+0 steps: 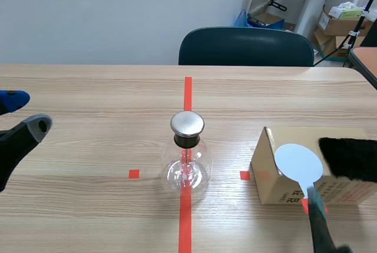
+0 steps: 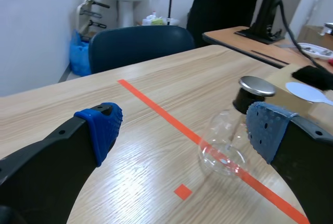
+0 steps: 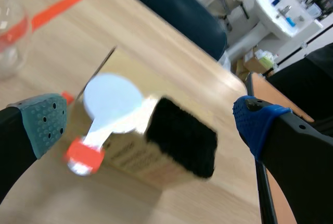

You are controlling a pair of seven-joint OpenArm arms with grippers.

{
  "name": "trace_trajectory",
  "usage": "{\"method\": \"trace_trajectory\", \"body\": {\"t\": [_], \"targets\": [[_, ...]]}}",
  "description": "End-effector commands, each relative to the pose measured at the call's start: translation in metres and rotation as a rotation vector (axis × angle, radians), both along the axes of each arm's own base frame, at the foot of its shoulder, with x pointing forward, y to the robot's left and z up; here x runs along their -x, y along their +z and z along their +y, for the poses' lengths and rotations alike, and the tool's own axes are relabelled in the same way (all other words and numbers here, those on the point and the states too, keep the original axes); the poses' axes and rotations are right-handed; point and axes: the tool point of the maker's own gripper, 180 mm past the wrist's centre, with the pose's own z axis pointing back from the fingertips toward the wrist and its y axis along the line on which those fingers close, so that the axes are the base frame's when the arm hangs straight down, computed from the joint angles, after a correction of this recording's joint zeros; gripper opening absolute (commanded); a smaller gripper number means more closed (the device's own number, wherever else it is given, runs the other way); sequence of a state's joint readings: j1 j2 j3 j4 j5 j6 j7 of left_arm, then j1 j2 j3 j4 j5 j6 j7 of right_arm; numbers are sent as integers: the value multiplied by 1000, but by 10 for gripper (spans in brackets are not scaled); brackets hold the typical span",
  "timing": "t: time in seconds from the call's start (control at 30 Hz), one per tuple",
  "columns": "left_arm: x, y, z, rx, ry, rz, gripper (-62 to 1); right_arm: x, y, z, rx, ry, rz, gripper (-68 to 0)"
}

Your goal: Do the electroscope experiment

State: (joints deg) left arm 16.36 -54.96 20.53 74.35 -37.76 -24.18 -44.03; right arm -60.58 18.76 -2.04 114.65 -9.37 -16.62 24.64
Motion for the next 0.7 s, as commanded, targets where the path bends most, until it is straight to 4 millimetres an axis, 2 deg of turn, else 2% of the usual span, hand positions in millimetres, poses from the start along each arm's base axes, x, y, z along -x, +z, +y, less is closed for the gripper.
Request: {"method": "trace_trajectory", "body": {"t": [0.0, 0.17, 0.33, 0.47, 0.67], "targets": [[-4, 5, -2, 22, 15, -11, -95, -13, 9, 1, -17, 23, -31, 4], [-20, 6, 9, -11, 79, -5, -95, -39, 22, 6, -143, 70, -22, 4], [-21, 11, 16, -15, 119, -8, -95, -58, 27, 10, -255, 106, 12, 4], [-11, 11, 1, -38, 95, -14, -95, -68, 29, 16, -303, 144, 45, 4], [16, 5, -28, -72, 41, -1, -95, -66, 22, 38, -301, 267, 134, 4]]}}
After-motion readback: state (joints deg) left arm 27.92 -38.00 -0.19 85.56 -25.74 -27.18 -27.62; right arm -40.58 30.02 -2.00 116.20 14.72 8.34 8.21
